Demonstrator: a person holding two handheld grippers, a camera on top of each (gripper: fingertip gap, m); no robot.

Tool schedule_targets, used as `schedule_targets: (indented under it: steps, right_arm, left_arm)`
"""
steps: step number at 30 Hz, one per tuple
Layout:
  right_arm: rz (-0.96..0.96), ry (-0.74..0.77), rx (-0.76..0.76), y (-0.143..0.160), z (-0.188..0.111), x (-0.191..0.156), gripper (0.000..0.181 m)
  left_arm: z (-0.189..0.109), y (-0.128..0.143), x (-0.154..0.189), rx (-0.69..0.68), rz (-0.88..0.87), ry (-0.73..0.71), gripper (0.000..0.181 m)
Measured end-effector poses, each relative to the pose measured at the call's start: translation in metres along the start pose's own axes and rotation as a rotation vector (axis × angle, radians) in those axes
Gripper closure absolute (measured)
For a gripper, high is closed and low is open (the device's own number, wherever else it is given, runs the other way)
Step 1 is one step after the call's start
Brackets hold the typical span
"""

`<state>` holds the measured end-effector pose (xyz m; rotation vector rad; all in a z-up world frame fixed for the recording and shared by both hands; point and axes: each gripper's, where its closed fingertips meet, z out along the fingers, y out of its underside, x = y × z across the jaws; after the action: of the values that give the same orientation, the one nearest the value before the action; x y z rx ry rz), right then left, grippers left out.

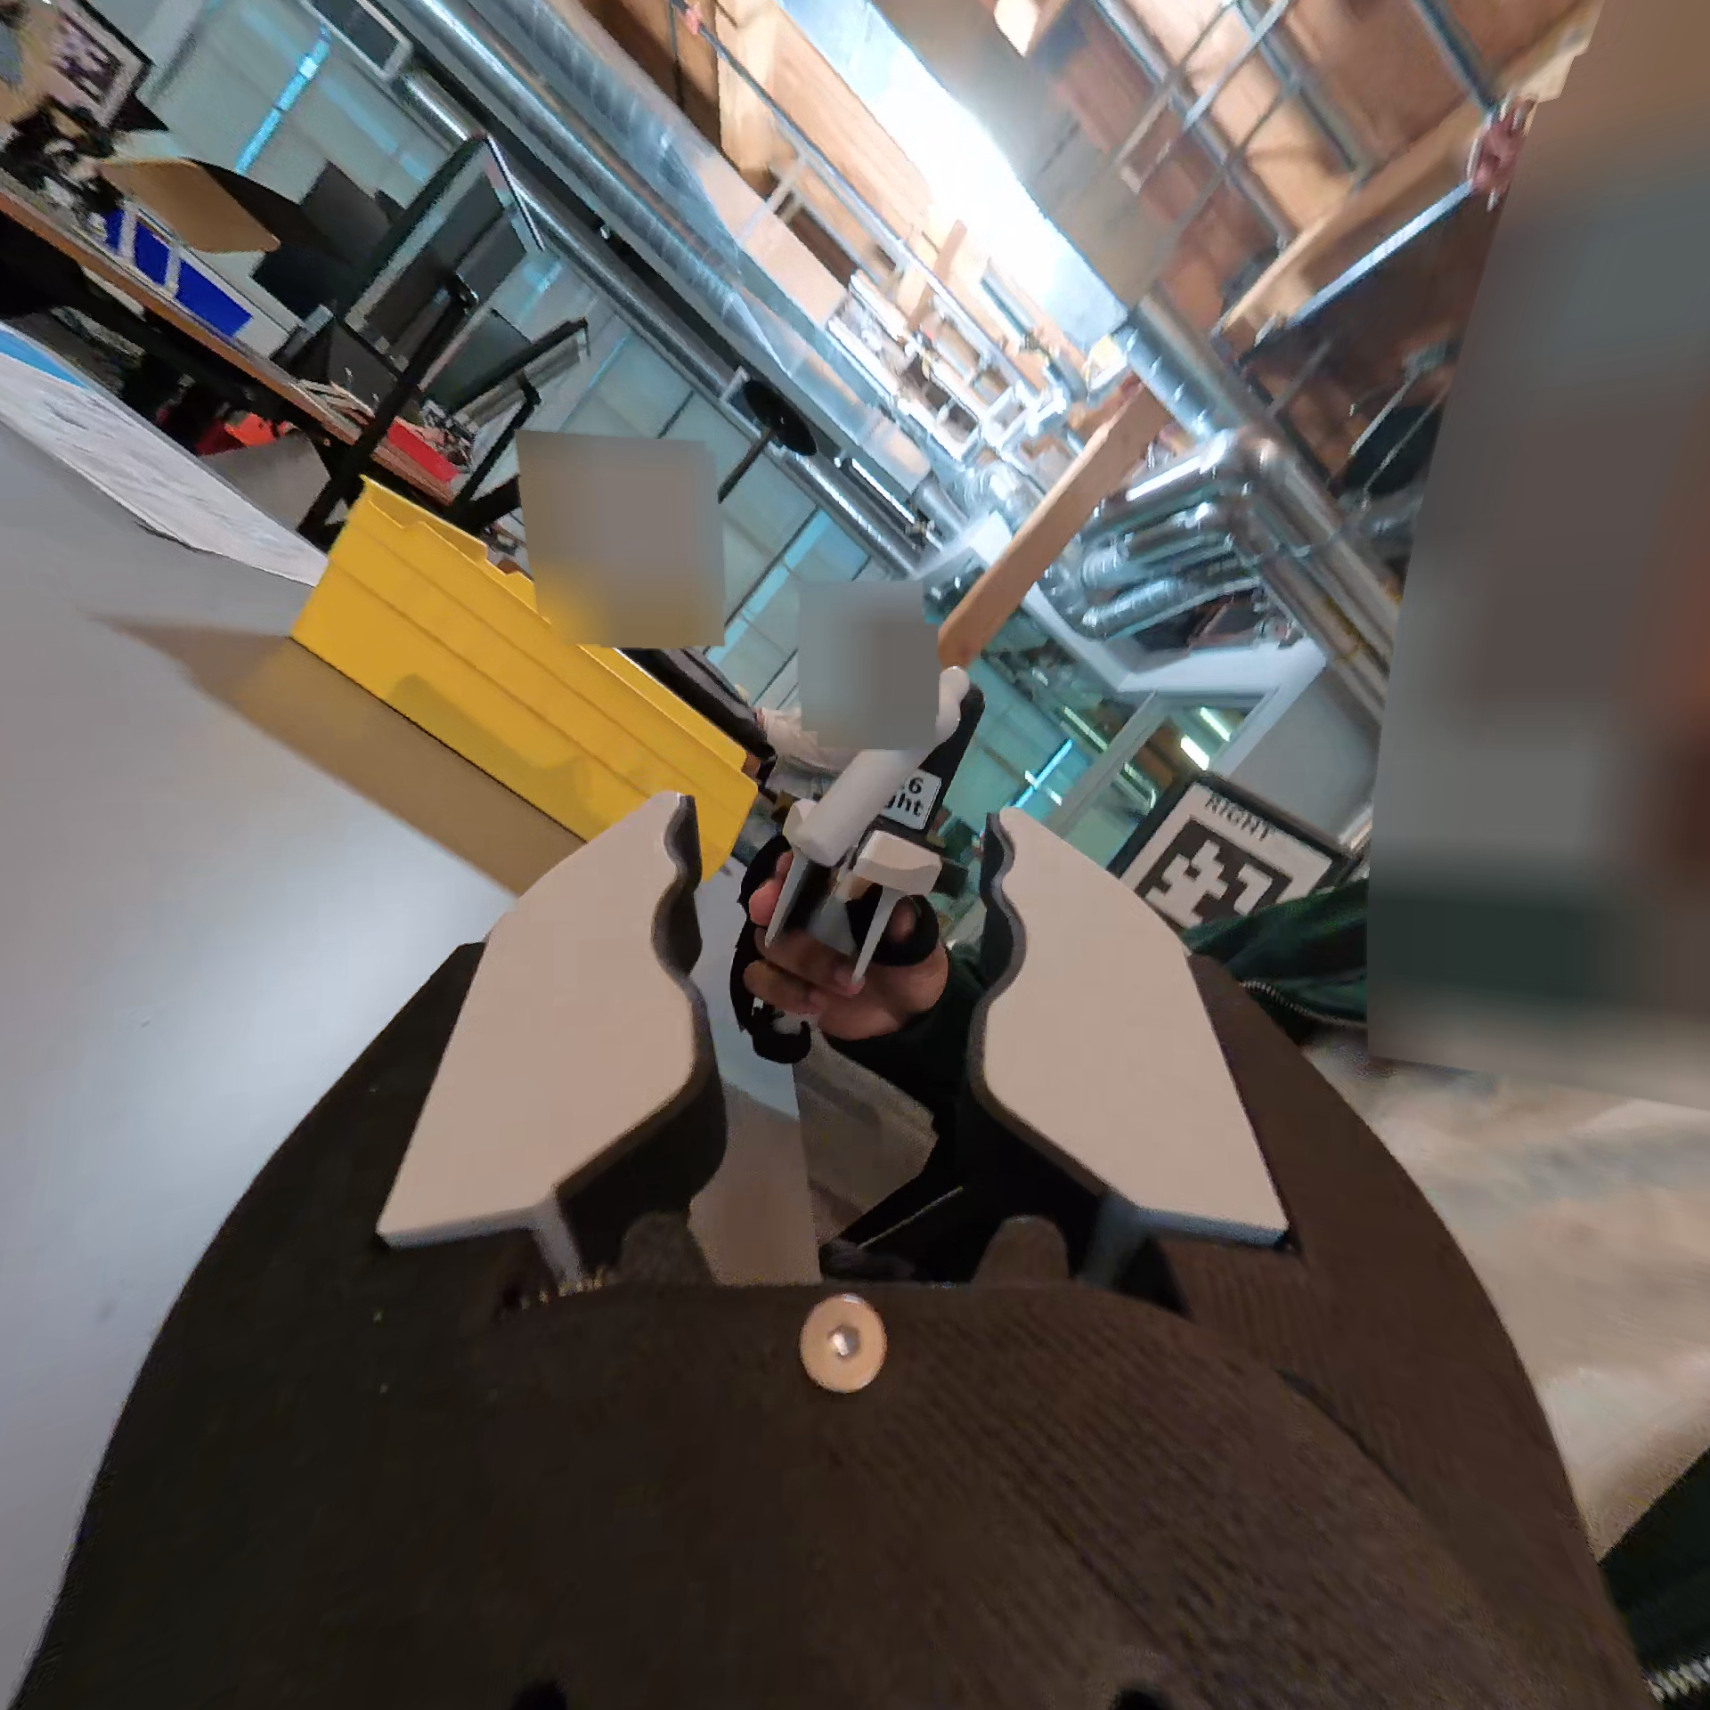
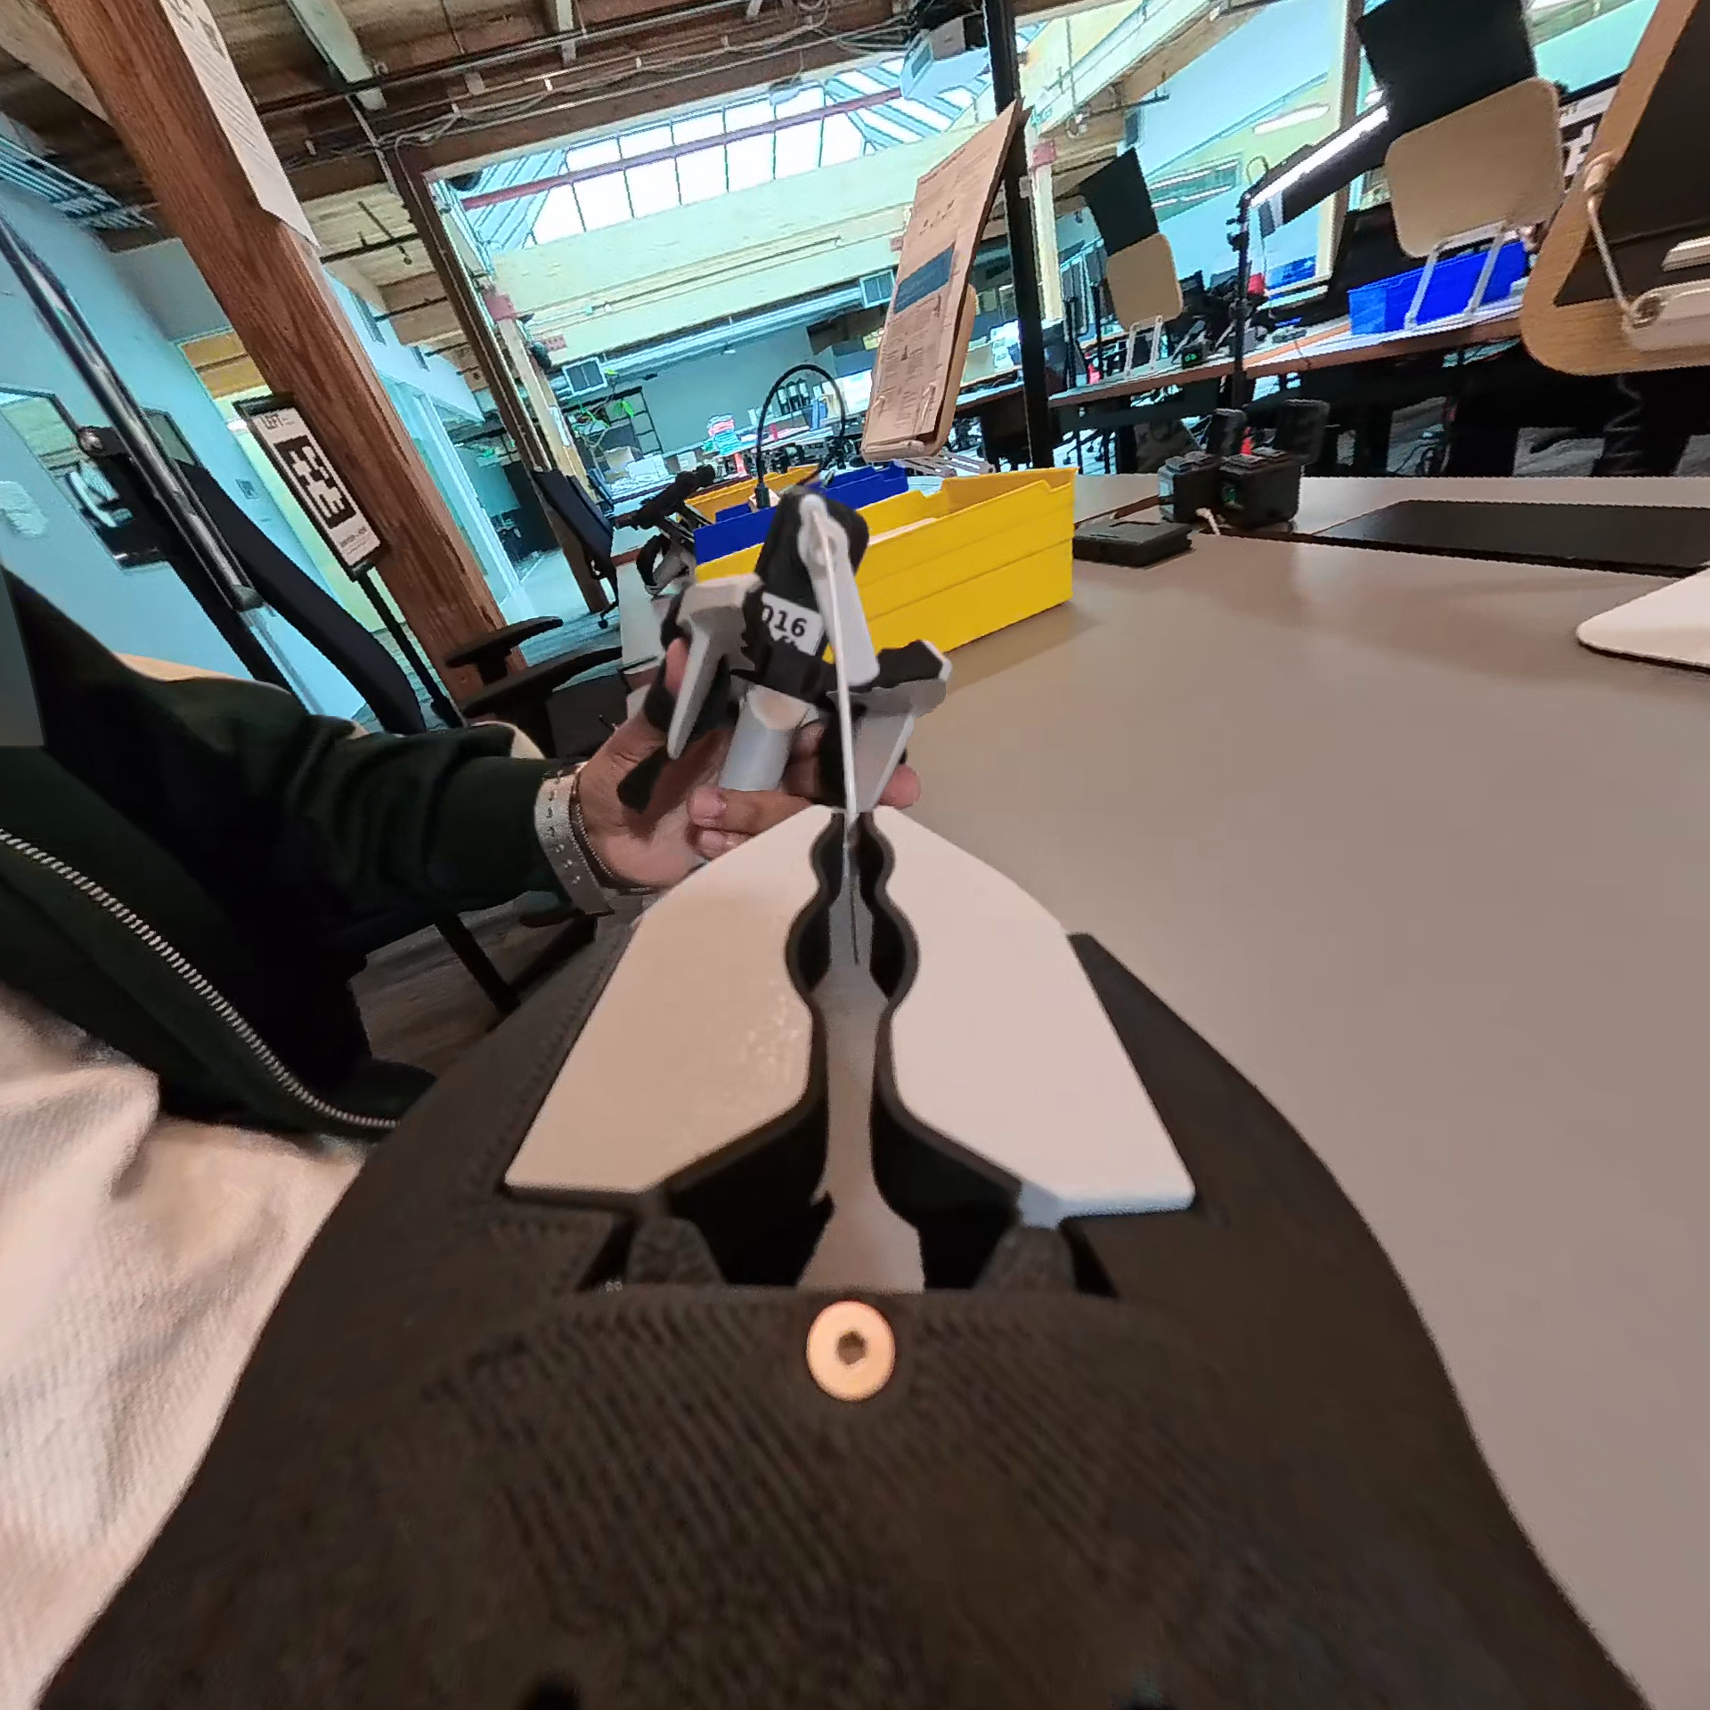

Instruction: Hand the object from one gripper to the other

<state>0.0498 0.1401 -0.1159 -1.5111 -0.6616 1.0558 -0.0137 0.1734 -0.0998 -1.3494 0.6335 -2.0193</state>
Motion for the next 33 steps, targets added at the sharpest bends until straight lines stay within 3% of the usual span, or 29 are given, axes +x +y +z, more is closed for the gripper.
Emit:
schedule_targets:
  steps: [5,6,15,16,18,21,29,33]
  right_arm:
    - [0.002,0.029,0.005,0.000,-0.009,0.000,0.178]
    - [0.003,0.032,0.006,0.000,-0.010,0.001,0.178]
    - [0.015,0.031,0.031,-0.005,-0.009,0.004,0.178]
    - [0.013,0.047,0.049,-0.008,-0.009,0.007,0.169]
    - [0.024,0.098,0.108,-0.016,-0.011,0.016,0.132]
    - [0.075,0.139,0.159,-0.021,-0.013,0.028,0.108]
    - [0.215,0.113,0.079,-0.001,-0.001,0.036,0.112]
    - [0.341,-0.018,0.019,0.009,0.009,0.019,0.131]
  left_arm:
    - [0.016,0.024,0.007,-0.188,0.134,0.034,0.152]
    - [0.017,0.028,0.009,-0.221,0.170,0.034,0.169]
    - [0.012,0.028,0.003,-0.240,0.206,-0.041,0.170]
    - [0.010,0.026,0.003,-0.231,0.205,-0.045,0.170]
    - [0.007,0.022,0.003,-0.210,0.208,-0.054,0.170]
    - [0.003,0.018,0.003,-0.193,0.223,-0.070,0.170]
    - [-0.005,0.008,0.010,-0.152,0.360,-0.126,0.169]
    - [-0.005,0.005,0.017,-0.143,0.436,-0.136,0.169]
